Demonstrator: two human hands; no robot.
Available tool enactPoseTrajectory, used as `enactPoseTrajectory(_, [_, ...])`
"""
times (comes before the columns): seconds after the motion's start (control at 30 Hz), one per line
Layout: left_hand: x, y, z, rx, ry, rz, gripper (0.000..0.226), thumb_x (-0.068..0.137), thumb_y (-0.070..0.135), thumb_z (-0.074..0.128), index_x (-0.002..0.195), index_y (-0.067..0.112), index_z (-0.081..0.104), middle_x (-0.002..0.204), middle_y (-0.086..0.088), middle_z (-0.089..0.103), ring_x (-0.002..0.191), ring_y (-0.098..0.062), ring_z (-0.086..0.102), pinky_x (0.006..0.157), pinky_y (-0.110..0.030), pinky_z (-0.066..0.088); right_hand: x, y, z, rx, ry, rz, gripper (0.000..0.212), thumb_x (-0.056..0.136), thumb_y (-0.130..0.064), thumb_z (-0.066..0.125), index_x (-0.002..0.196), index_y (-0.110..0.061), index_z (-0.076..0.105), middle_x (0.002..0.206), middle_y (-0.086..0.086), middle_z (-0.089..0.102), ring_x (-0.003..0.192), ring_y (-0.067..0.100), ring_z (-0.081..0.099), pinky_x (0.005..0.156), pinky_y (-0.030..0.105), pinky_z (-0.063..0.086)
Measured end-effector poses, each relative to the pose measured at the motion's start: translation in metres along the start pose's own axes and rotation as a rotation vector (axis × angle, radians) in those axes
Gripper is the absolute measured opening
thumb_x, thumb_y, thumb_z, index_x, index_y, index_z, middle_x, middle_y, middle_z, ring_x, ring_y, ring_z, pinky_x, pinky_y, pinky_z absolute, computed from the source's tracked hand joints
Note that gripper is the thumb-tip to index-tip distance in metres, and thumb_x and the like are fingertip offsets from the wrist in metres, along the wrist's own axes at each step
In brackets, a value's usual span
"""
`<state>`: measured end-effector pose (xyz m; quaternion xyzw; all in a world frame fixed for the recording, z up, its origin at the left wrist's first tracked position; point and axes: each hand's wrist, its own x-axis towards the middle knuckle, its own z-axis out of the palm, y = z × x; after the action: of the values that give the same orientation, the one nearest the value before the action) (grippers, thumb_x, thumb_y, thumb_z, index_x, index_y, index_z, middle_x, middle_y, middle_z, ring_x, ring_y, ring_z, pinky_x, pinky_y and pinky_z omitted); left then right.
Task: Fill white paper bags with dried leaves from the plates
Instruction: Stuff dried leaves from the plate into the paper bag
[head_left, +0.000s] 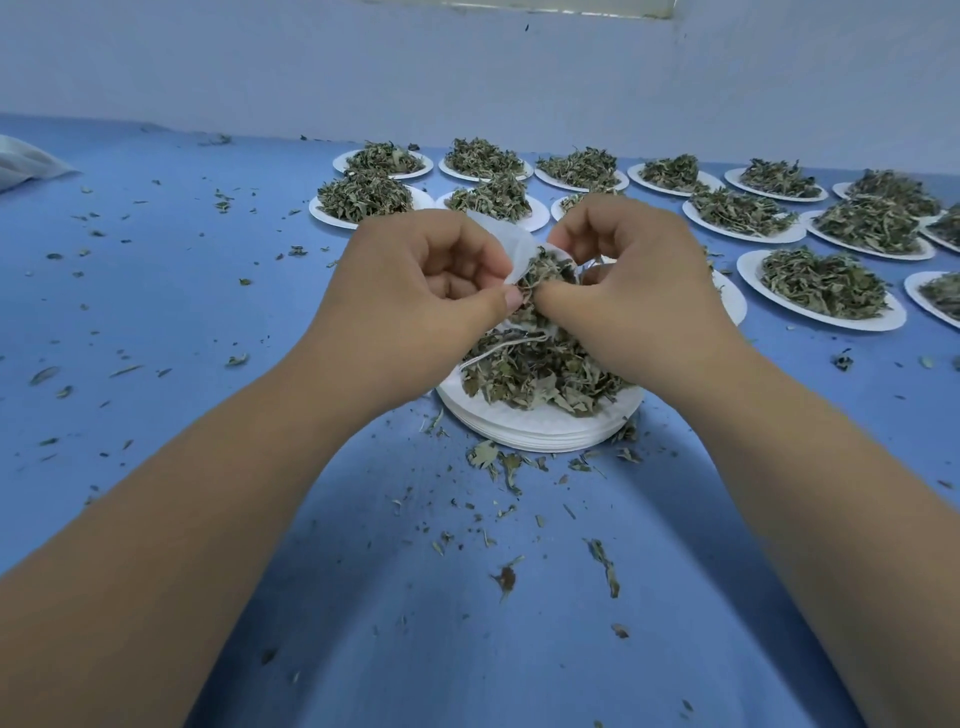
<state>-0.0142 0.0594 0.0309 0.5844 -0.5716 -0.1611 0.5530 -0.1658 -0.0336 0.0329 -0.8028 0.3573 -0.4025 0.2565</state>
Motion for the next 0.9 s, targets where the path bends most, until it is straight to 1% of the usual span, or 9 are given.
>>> enactPoseTrajectory(0.17, [0.003,-0.005,0.003,0.182,0.127,0.036,0.017,0.078,0.01,0.071,0.08,0.025,0.064,0.069,0.01,0.064,0.067,-0.012,0.065,0.067,-0.025,0.055,-0.002,-0.007,0.006,-0.044,0.058,-0.021,0.017,0.074,-0.023,0.073,0.086,-0.029,0.063,0.079,-0.011,0.066,0.063,0.001,0.06,0.056,0.011,0.04])
enactPoseTrajectory(0.27, [0.003,-0.005,0.004,0.191,0.146,0.04,0.016,0.075,0.021,0.065,0.088,0.029,0.062,0.082,0.016,0.065,0.076,0.0,0.067,0.069,-0.023,0.053,-0.005,-0.011,0.007,0.073,-0.018,0.01,0.017,0.078,-0.023,0.075,0.089,-0.032,0.065,0.087,-0.012,0.07,0.066,0.007,0.071,0.061,0.025,0.053])
enactPoseTrajectory(0.4, [0.008,-0.01,0.002,0.176,0.172,0.044,0.017,0.075,0.017,0.066,0.087,0.027,0.061,0.074,0.009,0.062,0.059,-0.007,0.058,0.062,-0.022,0.048,-0.005,-0.012,0.001,0.235,-0.151,0.052,0.016,0.081,-0.02,0.069,0.092,-0.031,0.07,0.087,-0.011,0.074,0.063,0.009,0.072,0.055,0.025,0.052])
enactPoseTrajectory(0.5, [0.009,-0.012,0.001,0.241,0.232,0.049,0.016,0.073,0.012,0.067,0.08,0.024,0.059,0.068,0.001,0.06,0.056,-0.006,0.049,0.058,-0.02,0.045,-0.005,-0.012,-0.002,0.309,-0.192,0.054,0.014,0.084,-0.02,0.068,0.091,-0.031,0.075,0.083,-0.011,0.074,0.062,0.018,0.07,0.058,0.038,0.056])
enactPoseTrajectory(0.6, [0.008,-0.009,0.001,0.302,0.235,0.094,0.017,0.071,0.008,0.065,0.079,0.022,0.058,0.064,0.003,0.055,0.056,-0.003,0.045,0.055,-0.013,0.04,-0.006,-0.011,0.001,0.25,-0.156,0.013,0.009,0.088,-0.018,0.075,0.093,-0.026,0.074,0.086,-0.009,0.076,0.066,0.012,0.074,0.056,0.027,0.055])
enactPoseTrajectory(0.7, [0.005,-0.005,0.001,0.271,0.172,0.127,0.02,0.072,0.004,0.063,0.084,0.02,0.058,0.063,0.008,0.05,0.054,-0.005,0.042,0.055,-0.012,0.037,-0.007,-0.011,0.006,0.146,-0.068,-0.014,0.009,0.082,-0.026,0.081,0.084,-0.025,0.072,0.08,-0.004,0.075,0.071,0.018,0.075,0.063,0.038,0.059])
enactPoseTrajectory(0.77, [0.003,-0.002,0.001,0.205,0.131,0.137,0.023,0.073,0.001,0.061,0.087,0.018,0.058,0.064,0.008,0.049,0.054,-0.006,0.039,0.055,-0.015,0.037,-0.005,-0.01,0.006,0.094,-0.014,-0.015,0.015,0.076,-0.027,0.082,0.075,-0.024,0.068,0.07,-0.006,0.071,0.063,0.013,0.07,0.059,0.031,0.055])
enactPoseTrajectory(0.83, [0.002,0.002,0.002,0.133,0.104,0.151,0.024,0.074,-0.001,0.06,0.089,0.017,0.059,0.067,0.006,0.05,0.057,-0.008,0.042,0.055,-0.02,0.04,-0.003,-0.008,0.007,0.037,0.028,-0.013,0.02,0.074,-0.022,0.08,0.068,-0.024,0.061,0.058,-0.012,0.06,0.049,0.003,0.052,0.048,0.017,0.04])
enactPoseTrajectory(0.9, [0.001,0.005,0.003,0.091,0.086,0.165,0.024,0.075,-0.002,0.06,0.089,0.017,0.059,0.07,0.004,0.05,0.059,-0.01,0.043,0.056,-0.023,0.042,-0.002,-0.007,0.008,0.012,0.06,-0.003,0.023,0.074,-0.019,0.078,0.065,-0.024,0.057,0.052,-0.013,0.052,0.045,0.002,0.044,0.045,0.011,0.032])
